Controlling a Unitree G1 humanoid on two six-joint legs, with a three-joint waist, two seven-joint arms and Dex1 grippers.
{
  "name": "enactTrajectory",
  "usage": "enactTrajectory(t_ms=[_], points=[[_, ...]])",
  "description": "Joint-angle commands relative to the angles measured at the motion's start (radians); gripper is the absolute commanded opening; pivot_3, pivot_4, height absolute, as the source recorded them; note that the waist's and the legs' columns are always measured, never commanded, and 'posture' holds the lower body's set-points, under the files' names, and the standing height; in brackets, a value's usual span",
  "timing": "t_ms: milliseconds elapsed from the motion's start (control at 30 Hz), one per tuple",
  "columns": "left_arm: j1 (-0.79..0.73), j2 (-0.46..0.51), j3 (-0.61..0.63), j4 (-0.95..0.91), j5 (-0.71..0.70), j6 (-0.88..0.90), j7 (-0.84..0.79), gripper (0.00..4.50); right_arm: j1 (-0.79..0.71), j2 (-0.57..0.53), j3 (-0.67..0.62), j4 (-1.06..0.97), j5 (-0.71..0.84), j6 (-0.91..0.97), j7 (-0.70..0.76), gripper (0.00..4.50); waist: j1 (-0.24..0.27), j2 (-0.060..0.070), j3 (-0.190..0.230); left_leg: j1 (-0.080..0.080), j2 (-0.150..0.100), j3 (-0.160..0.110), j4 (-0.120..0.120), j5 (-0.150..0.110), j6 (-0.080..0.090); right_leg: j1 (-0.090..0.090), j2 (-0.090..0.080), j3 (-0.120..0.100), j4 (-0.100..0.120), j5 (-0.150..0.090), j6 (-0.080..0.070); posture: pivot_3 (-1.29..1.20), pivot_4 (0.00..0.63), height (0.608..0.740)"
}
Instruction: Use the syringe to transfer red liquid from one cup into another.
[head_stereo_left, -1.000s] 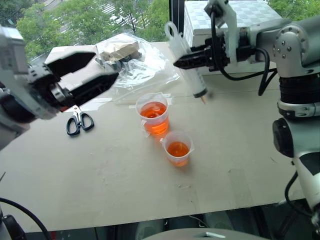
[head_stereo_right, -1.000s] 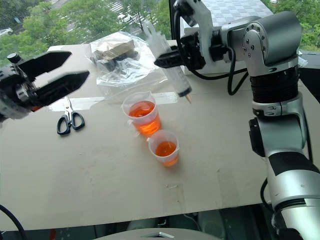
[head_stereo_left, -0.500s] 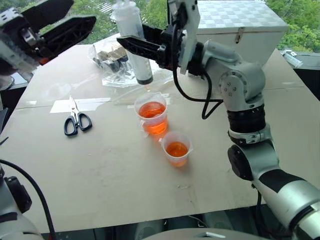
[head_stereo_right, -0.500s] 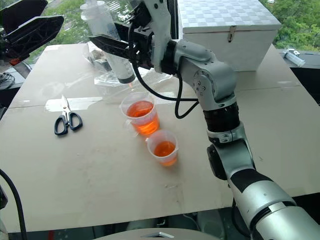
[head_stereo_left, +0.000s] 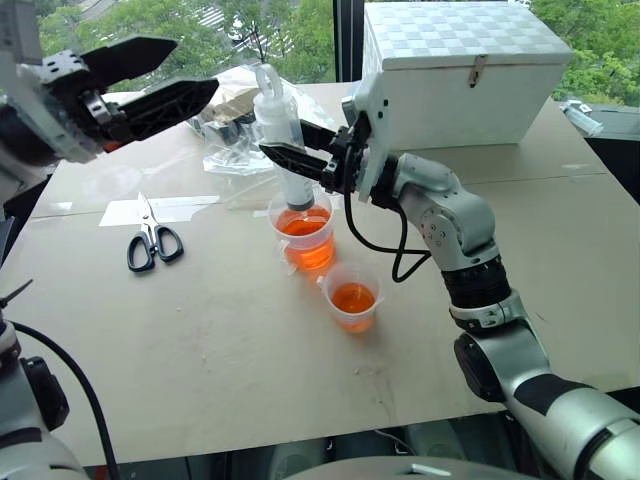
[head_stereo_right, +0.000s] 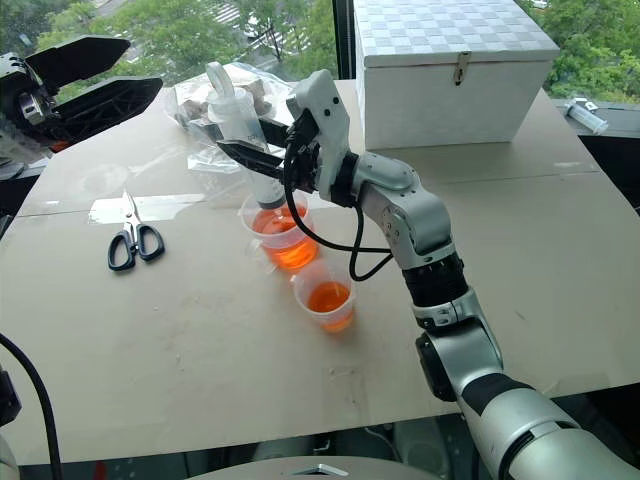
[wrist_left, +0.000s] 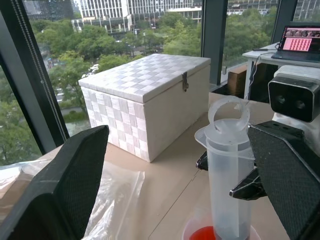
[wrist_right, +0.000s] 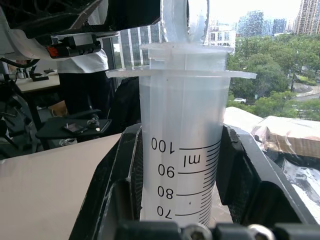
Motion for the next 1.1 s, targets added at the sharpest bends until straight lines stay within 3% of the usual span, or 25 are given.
enactTrajectory(t_ms=[33, 500, 633, 867, 1100], points=[[-0.022, -0.011, -0.002, -0.009, 0.014, -0.003, -0.007, 4.5, 0.005, 0.008, 0.022, -0.045, 0.001, -0.048, 0.015, 1.54, 0.0, 0.0, 0.0, 0.0, 0.0, 0.0, 0.0, 0.0, 0.0, 0.0, 0.0, 0.0, 0.0, 0.0, 0.0, 0.0, 0.15, 0.74], [-0.151, -0.106, -0.192, 0.084, 0.2, -0.073, -0.111, 4.5, 0.021, 0.013, 0.054, 0.001, -0.041, -0.118, 0.012, 1.54, 0.011, -0.001, 0.0, 0.0, 0.0, -0.001, 0.001, 0.0, 0.0, 0.0, 0.0, -0.001, 0.0, 0.0, 0.0, 0.0, 0.15, 0.74], [-0.192, -0.129, -0.216, 0.118, 0.233, -0.083, -0.14, 3.29, 0.026, 0.012, 0.061, -0.004, -0.045, -0.123, 0.015, 1.54, 0.01, -0.001, 0.0, 0.0, 0.0, 0.0, 0.001, 0.0, 0.0, 0.0, 0.0, -0.001, 0.0, 0.0, 0.0, 0.0, 0.15, 0.74], [-0.221, -0.179, -0.243, 0.133, 0.269, -0.089, -0.172, 0.09, 0.03, 0.021, 0.057, 0.001, -0.052, -0.128, 0.002, 1.54, 0.009, -0.001, 0.0, 0.0, 0.0, 0.0, 0.001, 0.0, 0.0, 0.0, 0.0, -0.001, 0.001, 0.0, 0.0, 0.0, 0.15, 0.74], [-0.211, -0.222, -0.242, 0.1, 0.275, -0.078, -0.165, 0.03, 0.042, 0.03, 0.056, 0.022, -0.064, -0.149, 0.004, 1.54, 0.009, -0.001, 0.0, 0.0, 0.0, 0.0, 0.001, 0.0, 0.0, 0.0, 0.0, -0.001, 0.001, 0.0, 0.0, 0.0, 0.15, 0.74]])
